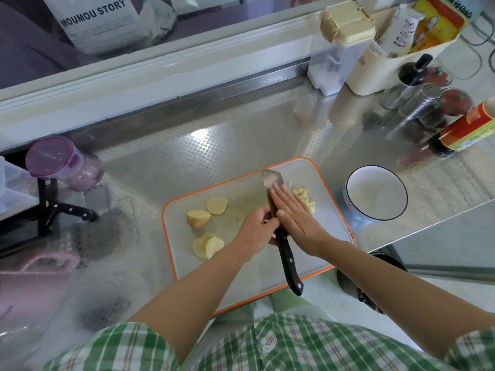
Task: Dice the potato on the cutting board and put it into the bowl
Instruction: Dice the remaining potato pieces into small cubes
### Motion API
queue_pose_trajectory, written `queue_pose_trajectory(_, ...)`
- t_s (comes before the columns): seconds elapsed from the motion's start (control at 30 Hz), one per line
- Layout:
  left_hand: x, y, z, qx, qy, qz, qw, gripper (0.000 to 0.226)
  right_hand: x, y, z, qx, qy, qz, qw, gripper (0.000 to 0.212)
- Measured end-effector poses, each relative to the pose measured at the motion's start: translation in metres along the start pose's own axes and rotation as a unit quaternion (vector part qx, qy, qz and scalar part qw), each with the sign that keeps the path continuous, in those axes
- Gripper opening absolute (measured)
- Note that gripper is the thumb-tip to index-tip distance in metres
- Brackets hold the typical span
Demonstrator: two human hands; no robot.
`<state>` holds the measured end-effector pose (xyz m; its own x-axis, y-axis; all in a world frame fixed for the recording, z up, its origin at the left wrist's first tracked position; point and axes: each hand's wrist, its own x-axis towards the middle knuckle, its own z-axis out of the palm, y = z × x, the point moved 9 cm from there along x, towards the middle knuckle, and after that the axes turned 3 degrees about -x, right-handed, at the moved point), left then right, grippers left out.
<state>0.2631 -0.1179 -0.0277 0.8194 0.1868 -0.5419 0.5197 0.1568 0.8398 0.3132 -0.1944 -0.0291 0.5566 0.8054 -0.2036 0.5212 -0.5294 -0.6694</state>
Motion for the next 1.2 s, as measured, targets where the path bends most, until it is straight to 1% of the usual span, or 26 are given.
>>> queue_pose_trajectory(0.1, 0.003, -0.001, -0.007, -0.011, 0.020, -0.001, 1.000, 0.023, -0.005, 0.017, 0.001, -0.045, -0.006, 0.038, 0.998, 0.068)
queue_pose_trajectory(0.17, 0.005, 0.001, -0.014, -0.015, 0.031, 0.001, 0.999, 0.024, -0.006, 0.029, -0.002, -0.080, 0.002, 0.063, 0.995, 0.081)
queue_pose_trajectory(0.23, 0.007, 0.003, -0.021, -0.016, 0.046, 0.003, 0.999, 0.022, -0.006, 0.037, -0.009, -0.085, 0.025, 0.091, 0.992, 0.093)
queue_pose_trajectory(0.27, 0.008, 0.004, -0.024, -0.016, 0.054, 0.003, 0.998, 0.021, -0.006, 0.037, -0.013, -0.081, 0.038, 0.094, 0.992, 0.092)
queue_pose_trajectory(0.33, 0.008, 0.006, -0.026, -0.016, 0.062, 0.004, 0.998, 0.021, -0.005, 0.022, -0.018, -0.081, 0.047, 0.057, 0.994, 0.081)
queue_pose_trajectory(0.4, 0.008, 0.006, -0.026, -0.021, 0.062, 0.007, 0.998, 0.022, -0.007, 0.002, -0.012, -0.104, 0.032, -0.005, 0.994, 0.067)
queue_pose_trajectory(0.43, 0.008, 0.006, -0.027, -0.024, 0.064, 0.007, 0.998, 0.022, -0.009, -0.003, -0.007, -0.118, 0.020, -0.027, 0.992, 0.064)
queue_pose_trajectory(0.47, 0.007, 0.006, -0.027, -0.028, 0.066, 0.008, 0.997, 0.021, -0.011, -0.002, -0.002, -0.128, 0.010, -0.031, 0.991, 0.064)
queue_pose_trajectory(0.6, 0.010, 0.004, -0.034, -0.032, 0.084, 0.003, 0.996, 0.016, -0.019, 0.027, -0.003, -0.118, 0.022, 0.060, 0.991, 0.081)
queue_pose_trajectory(0.63, 0.010, 0.004, -0.035, -0.031, 0.088, 0.001, 0.996, 0.016, -0.019, 0.027, -0.005, -0.114, 0.022, 0.064, 0.991, 0.082)
queue_pose_trajectory(0.73, 0.009, 0.005, -0.035, -0.029, 0.088, 0.004, 0.996, 0.020, -0.019, 0.010, -0.003, -0.126, 0.016, 0.016, 0.992, 0.069)
queue_pose_trajectory(0.77, 0.008, 0.005, -0.035, -0.029, 0.086, 0.005, 0.996, 0.022, -0.018, 0.007, -0.001, -0.133, 0.012, 0.008, 0.991, 0.068)
queue_pose_trajectory(0.9, 0.007, 0.004, -0.037, -0.033, 0.093, 0.003, 0.995, 0.022, -0.020, 0.020, -0.008, -0.109, 0.038, 0.068, 0.991, 0.082)
queue_pose_trajectory(1.0, 0.008, 0.004, -0.041, -0.018, 0.100, 0.010, 0.995, 0.022, -0.020, 0.008, -0.007, -0.145, 0.029, 0.027, 0.989, 0.078)
queue_pose_trajectory(1.03, 0.008, 0.005, -0.042, -0.015, 0.099, 0.013, 0.995, 0.021, -0.019, 0.007, -0.007, -0.158, 0.026, 0.027, 0.987, 0.082)
queue_pose_trajectory(1.1, 0.007, 0.006, -0.043, -0.011, 0.101, 0.016, 0.995, 0.018, -0.019, 0.014, -0.012, -0.140, 0.044, 0.070, 0.987, 0.090)
queue_pose_trajectory(1.13, 0.006, 0.008, -0.044, -0.010, 0.104, 0.017, 0.994, 0.018, -0.017, 0.014, -0.017, -0.126, 0.056, 0.079, 0.987, 0.089)
queue_pose_trajectory(1.2, 0.004, 0.010, -0.044, -0.009, 0.107, 0.022, 0.994, 0.020, -0.012, 0.005, -0.019, -0.122, 0.057, 0.050, 0.990, 0.082)
